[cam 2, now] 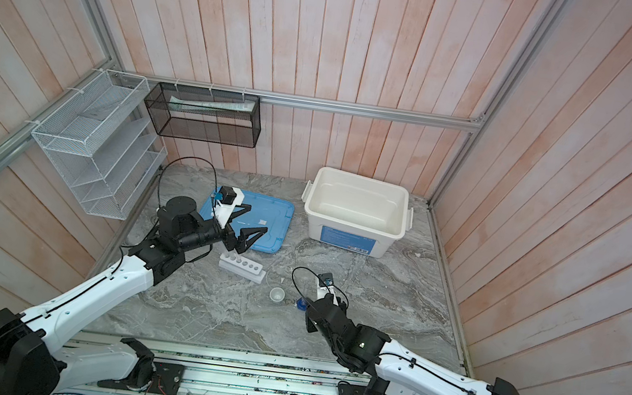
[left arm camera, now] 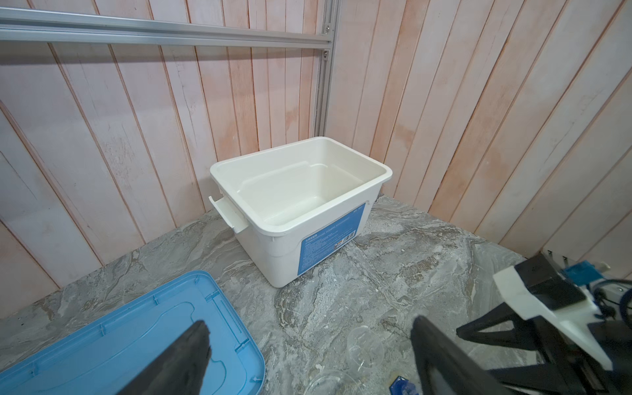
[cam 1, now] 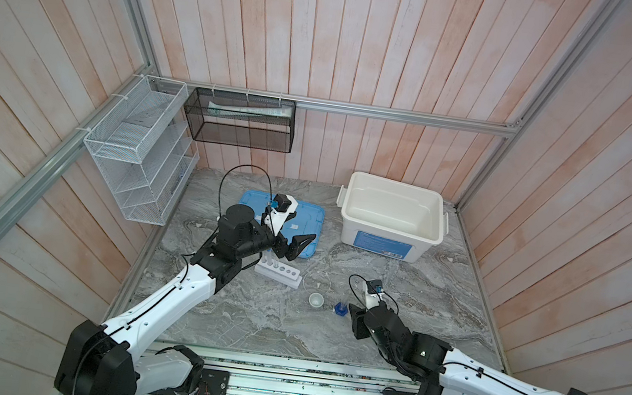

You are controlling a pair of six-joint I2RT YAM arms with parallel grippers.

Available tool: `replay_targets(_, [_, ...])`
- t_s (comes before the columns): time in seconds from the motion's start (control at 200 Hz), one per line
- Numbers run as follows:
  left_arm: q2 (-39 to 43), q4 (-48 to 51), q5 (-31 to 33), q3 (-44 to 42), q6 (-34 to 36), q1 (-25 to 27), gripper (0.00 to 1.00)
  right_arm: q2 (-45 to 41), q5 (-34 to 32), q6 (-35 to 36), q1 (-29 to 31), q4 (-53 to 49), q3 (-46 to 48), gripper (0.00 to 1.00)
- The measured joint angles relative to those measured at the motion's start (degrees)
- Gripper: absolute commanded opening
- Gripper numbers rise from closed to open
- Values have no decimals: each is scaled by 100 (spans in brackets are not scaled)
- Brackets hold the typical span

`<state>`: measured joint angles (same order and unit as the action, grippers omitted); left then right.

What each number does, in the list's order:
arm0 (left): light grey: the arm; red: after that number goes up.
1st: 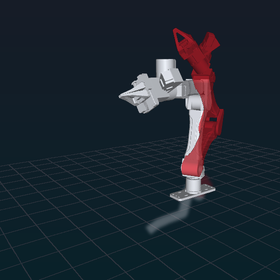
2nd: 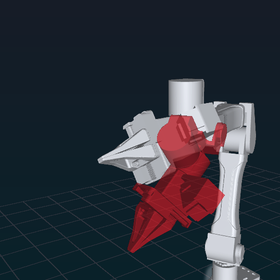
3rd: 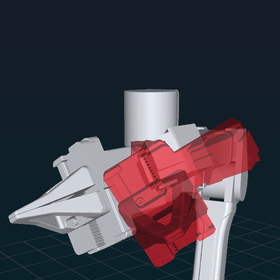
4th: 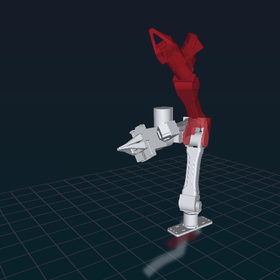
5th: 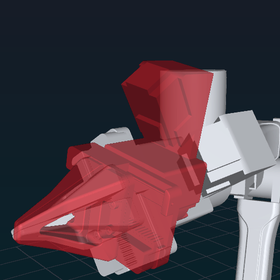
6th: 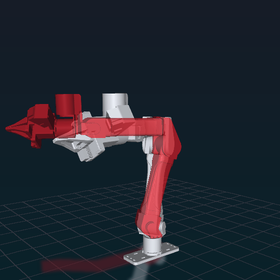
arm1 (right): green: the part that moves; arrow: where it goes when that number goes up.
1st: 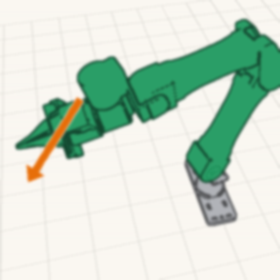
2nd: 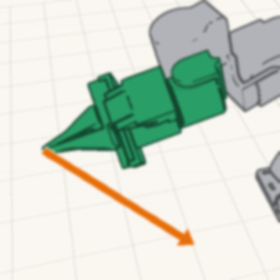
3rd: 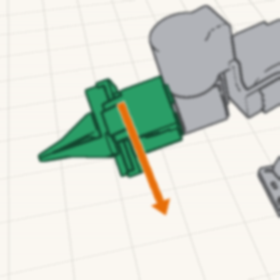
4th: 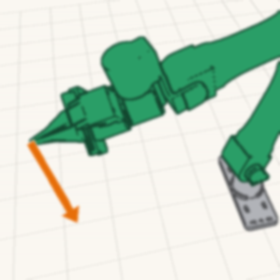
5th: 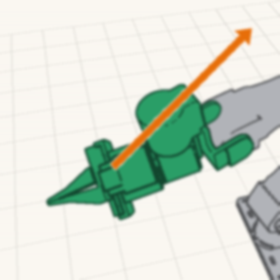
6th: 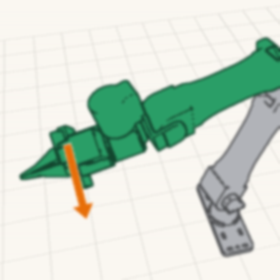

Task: Organize the chemistry lab equipment
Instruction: 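Lower right gripper onto the blue-based graduated cylinder and close on it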

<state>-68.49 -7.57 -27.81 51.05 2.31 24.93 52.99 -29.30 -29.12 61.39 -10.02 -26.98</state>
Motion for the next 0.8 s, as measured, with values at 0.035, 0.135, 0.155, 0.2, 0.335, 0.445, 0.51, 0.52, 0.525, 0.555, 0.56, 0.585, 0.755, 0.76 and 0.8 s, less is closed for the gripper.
replay_targets(0.035, [0,9,0,0,11,0,93,61,4,39,-15,103,0,49])
replay_targets(0.135, [0,42,2,0,37,0,93,186,133,175,-146,452,15,47])
replay_targets(0.155, [0,46,2,0,52,0,93,203,170,205,-199,538,28,46])
replay_targets(0.2, [0,59,0,0,66,0,93,223,286,262,-321,737,83,44])
replay_targets(0.335, [0,83,20,0,120,0,93,295,614,431,-612,1132,286,42])
replay_targets(0.445, [0,101,26,0,142,0,93,396,835,529,-693,1377,352,40])
replay_targets(0.51, [0,120,26,0,157,0,93,483,935,562,-699,1499,365,39])
replay_targets(0.52, [0,122,26,0,160,0,93,501,951,564,-699,1521,365,39])
replay_targets(0.525, [0,122,26,0,160,0,93,511,960,568,-699,1532,365,39])
replay_targets(0.555, [0,125,28,0,162,0,93,551,994,573,-699,1580,365,38])
replay_targets(0.56, [0,127,28,0,162,0,93,560,999,579,-702,1596,367,38])
replay_targets(0.585, [0,127,28,0,162,0,93,586,1016,586,-702,1637,369,38])
replay_targets(0.755, [-20,146,44,0,192,0,92,848,1099,693,-706,2002,372,34])
replay_targets(0.76, [-20,149,46,0,195,0,92,855,1099,695,-706,2011,372,34])
replay_targets(0.8, [-22,166,59,0,205,0,92,942,1104,717,-706,2098,372,32])
